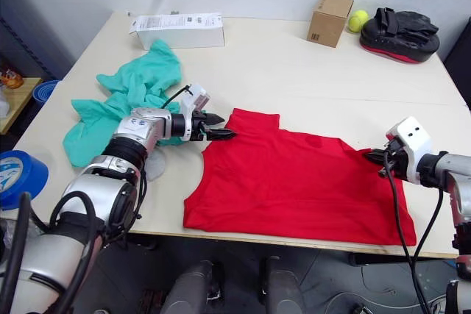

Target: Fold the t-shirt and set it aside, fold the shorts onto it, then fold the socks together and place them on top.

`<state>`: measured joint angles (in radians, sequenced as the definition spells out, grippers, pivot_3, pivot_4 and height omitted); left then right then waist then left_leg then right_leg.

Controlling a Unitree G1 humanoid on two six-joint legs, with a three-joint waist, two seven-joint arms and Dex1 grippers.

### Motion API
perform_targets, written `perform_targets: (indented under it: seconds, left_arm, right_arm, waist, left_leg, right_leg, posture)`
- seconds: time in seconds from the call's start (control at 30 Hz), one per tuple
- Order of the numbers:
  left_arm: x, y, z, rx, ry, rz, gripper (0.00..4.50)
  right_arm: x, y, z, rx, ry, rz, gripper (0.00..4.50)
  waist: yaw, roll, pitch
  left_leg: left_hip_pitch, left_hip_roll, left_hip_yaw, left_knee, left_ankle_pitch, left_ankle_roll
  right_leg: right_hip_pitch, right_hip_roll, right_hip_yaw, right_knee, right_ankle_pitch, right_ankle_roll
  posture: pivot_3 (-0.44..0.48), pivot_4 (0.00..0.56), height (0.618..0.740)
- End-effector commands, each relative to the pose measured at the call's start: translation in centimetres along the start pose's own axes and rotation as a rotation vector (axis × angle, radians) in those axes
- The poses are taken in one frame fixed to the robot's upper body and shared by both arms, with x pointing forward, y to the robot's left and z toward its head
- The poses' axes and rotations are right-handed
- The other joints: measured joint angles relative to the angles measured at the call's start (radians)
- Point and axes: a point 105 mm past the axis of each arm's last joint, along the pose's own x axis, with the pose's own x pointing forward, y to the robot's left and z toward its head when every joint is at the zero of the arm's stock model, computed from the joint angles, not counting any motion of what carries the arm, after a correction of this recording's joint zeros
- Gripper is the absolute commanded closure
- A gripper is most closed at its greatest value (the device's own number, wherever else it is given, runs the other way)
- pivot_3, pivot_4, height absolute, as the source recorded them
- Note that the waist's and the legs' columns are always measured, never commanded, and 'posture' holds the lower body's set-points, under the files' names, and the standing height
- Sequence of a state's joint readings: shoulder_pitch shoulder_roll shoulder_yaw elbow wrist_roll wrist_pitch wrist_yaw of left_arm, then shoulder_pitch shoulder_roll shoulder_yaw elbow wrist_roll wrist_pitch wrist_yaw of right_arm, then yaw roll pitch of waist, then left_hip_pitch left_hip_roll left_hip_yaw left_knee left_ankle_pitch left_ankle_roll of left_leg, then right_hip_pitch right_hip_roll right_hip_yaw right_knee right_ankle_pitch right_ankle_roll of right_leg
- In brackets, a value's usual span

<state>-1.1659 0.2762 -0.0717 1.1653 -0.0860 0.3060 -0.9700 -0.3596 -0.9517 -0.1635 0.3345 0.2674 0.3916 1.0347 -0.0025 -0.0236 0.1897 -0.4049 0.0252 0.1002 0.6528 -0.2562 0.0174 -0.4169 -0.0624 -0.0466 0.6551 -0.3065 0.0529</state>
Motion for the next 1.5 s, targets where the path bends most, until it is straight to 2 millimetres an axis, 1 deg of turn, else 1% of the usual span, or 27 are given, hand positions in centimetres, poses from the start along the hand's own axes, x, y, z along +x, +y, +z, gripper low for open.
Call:
perform_targets:
  seconds: [0.03,0.1,0.23,0.27,0.3,0.4,0.43,0.47,0.53,0.6,0.7,0.73,0.83,0.93,1.03,1.13,1.27,1.4,1.5]
  left_arm:
    - [0.2,-0.3,2.2,0.003,-0.066,-0.015,0.46]
    - [0.3,-0.6,2.4,-0.006,-0.077,-0.033,1.0]
    - [0.2,-1.0,2.9,0.012,-0.099,-0.073,2.29]
    - [0.1,-1.1,2.9,0.017,-0.104,-0.081,2.68]
    - [0.0,-1.2,3.1,0.033,-0.113,-0.096,2.93]
    - [-0.4,-1.5,3.1,0.114,-0.114,-0.124,3.99]
    - [-0.7,-1.8,3.1,0.166,-0.121,-0.158,4.33]
    - [-1.0,-2.2,3.1,0.21,-0.129,-0.19,4.44]
    - [-1.8,-2.9,2.8,0.305,-0.126,-0.247,4.44]
    - [-2.5,-3.2,1.8,0.399,-0.091,-0.275,4.44]
    - [-3.4,-3.6,0.0,0.546,-0.026,-0.289,4.44]
    - [-3.6,-3.8,-0.4,0.577,-0.019,-0.293,4.44]
    - [-4.0,-4.4,-1.8,0.733,0.006,-0.294,4.44]
    - [-4.1,-4.9,-2.2,0.837,-0.005,-0.279,4.44]
    - [-4.0,-5.1,-2.1,0.926,-0.031,-0.24,4.44]
    - [-4.0,-4.9,-1.7,1.018,-0.052,-0.188,4.44]
    - [-4.3,-4.2,0.1,1.17,-0.118,-0.06,4.44]
    - [-4.7,-3.8,0.8,1.303,-0.146,0.007,4.44]
    - [-5.1,-3.7,1.1,1.382,-0.174,0.044,4.44]
  right_arm:
    - [-0.7,-0.3,1.2,-0.015,-0.052,-0.026,4.5]
    - [-0.8,-0.4,1.3,-0.012,-0.057,-0.031,4.5]
    - [-0.7,-0.5,1.4,-0.01,-0.065,-0.041,4.5]
    - [-0.7,-0.5,1.4,-0.01,-0.067,-0.042,4.5]
    - [-0.7,-0.5,1.4,-0.011,-0.069,-0.045,4.5]
    - [-0.8,-0.6,1.6,-0.022,-0.084,-0.049,4.5]
    - [-1.1,-0.7,1.9,-0.018,-0.106,-0.047,4.5]
    - [-1.4,-0.7,2.3,-0.015,-0.129,-0.041,4.5]
    - [-2.2,-0.6,3.1,-0.027,-0.18,-0.015,4.5]
    - [-3.1,0.0,3.8,-0.083,-0.227,0.032,4.5]
    - [-4.0,1.2,3.5,-0.207,-0.222,0.102,4.5]
    - [-4.1,1.5,3.3,-0.241,-0.213,0.117,4.5]
    - [-4.4,2.6,1.6,-0.4,-0.145,0.177,4.5]
    - [-4.4,3.0,0.0,-0.542,-0.092,0.207,4.5]
    - [-4.6,2.6,-1.7,-0.652,-0.039,0.205,4.5]
    - [-4.8,1.9,-2.4,-0.694,-0.013,0.189,4.5]
    - [-5.6,0.8,-3.9,-0.716,0.042,0.175,4.5]
    - [-5.8,0.1,-4.1,-0.672,0.038,0.148,4.5]
    - [-5.9,0.2,-4.1,-0.637,0.027,0.168,4.5]
  waist:
    - [-0.001,0.0,0.0]
    - [-0.001,0.0,0.0]
    - [-0.001,0.0,0.0]
    - [-0.001,0.0,0.0]
    - [-0.001,0.0,0.0]
    - [-0.001,0.0,0.0]
    - [-0.001,0.0,0.0]
    - [-0.001,0.0,0.0]
    - [-0.003,0.0,0.0]
    - [-0.002,0.0,0.0]
    - [-0.001,0.0,0.0]
    - [-0.001,0.0,0.0]
    - [0.001,0.0,0.0]
    - [0.001,0.0,0.0]
    - [0.001,0.0,0.0]
    - [0.001,0.0,0.0]
    - [-0.001,0.0,0.0]
    - [-0.003,0.0,0.0]
    - [-0.002,0.0,0.0]
  left_leg:
    - [0.0,0.0,0.0,0.0,0.0,0.0]
    - [0.0,0.0,0.0,0.0,0.0,0.0]
    - [0.0,0.0,0.0,0.0,0.001,-0.001]
    - [0.0,0.0,0.0,0.0,0.001,-0.001]
    - [0.0,0.0,0.0,0.0,0.001,-0.001]
    - [0.0,0.0,0.0,0.0,0.001,-0.002]
    - [0.0,0.0,0.0,0.0,0.001,-0.002]
    - [0.0,0.0,0.0,0.0,0.001,-0.002]
    - [0.0,0.0,0.0,-0.001,0.001,-0.003]
    - [0.001,0.001,0.001,-0.002,0.002,-0.004]
    - [0.001,0.001,0.0,-0.002,0.001,-0.003]
    - [0.001,0.001,0.0,-0.002,0.001,-0.002]
    - [0.002,0.001,0.0,-0.001,-0.001,0.0]
    - [0.003,0.0,0.0,-0.001,-0.001,0.001]
    - [0.003,0.0,-0.001,0.0,-0.001,0.002]
    - [0.004,0.0,-0.001,-0.001,-0.001,0.002]
    - [0.005,0.0,0.0,-0.001,-0.001,0.002]
    - [0.008,0.001,0.001,-0.002,-0.001,0.001]
    - [0.01,0.001,0.002,-0.003,-0.001,0.001]
  right_leg:
    - [0.0,0.0,0.0,0.0,0.0,0.0]
    - [0.0,0.0,0.0,0.0,0.0,0.0]
    - [0.0,0.0,0.0,0.0,0.0,0.0]
    - [0.0,0.0,0.0,0.0,0.0,0.0]
    - [0.0,0.0,0.0,0.0,0.0,0.0]
    - [0.0,0.0,0.0,0.0,0.0,0.0]
    - [0.0,0.0,0.0,0.0,0.0,0.0]
    - [0.0,0.0,0.0,0.0,0.0,0.0]
    - [0.0,0.0,0.0,0.0,0.0,0.0]
    - [0.0,0.001,0.0,0.0,0.0,0.0]
    - [0.0,0.001,0.0,-0.001,0.0,0.0]
    - [0.0,0.001,0.0,-0.001,0.0,0.0]
    - [0.003,0.001,0.0,-0.001,0.0,0.0]
    - [0.004,0.0,0.0,-0.002,0.0,0.0]
    - [0.004,0.0,0.0,-0.002,0.0,0.0]
    - [0.005,0.0,0.0,-0.002,0.0,0.0]
    - [0.005,0.0,0.0,-0.002,0.0,0.0]
    - [0.007,0.0,0.001,-0.002,0.0,0.0]
    - [0.008,0.0,0.002,-0.003,0.0,0.0]
  posture:
    - [0.0,0.15,0.74]
    - [0.0,0.15,0.74]
    - [0.0,0.15,0.74]
    - [0.0,0.15,0.74]
    - [0.0,0.15,0.74]
    - [0.0,0.15,0.74]
    - [0.0,0.15,0.74]
    - [0.0,0.15,0.74]
    - [0.0,0.15,0.74]
    - [0.0,0.15,0.74]
    - [0.0,0.15,0.74]
    - [0.0,0.15,0.74]
    - [0.0,0.15,0.74]
    - [0.0,0.15,0.74]
    - [0.0,0.15,0.74]
    - [0.0,0.15,0.74]
    - [0.0,0.15,0.74]
    - [0.0,0.15,0.74]
    - [0.0,0.15,0.74]
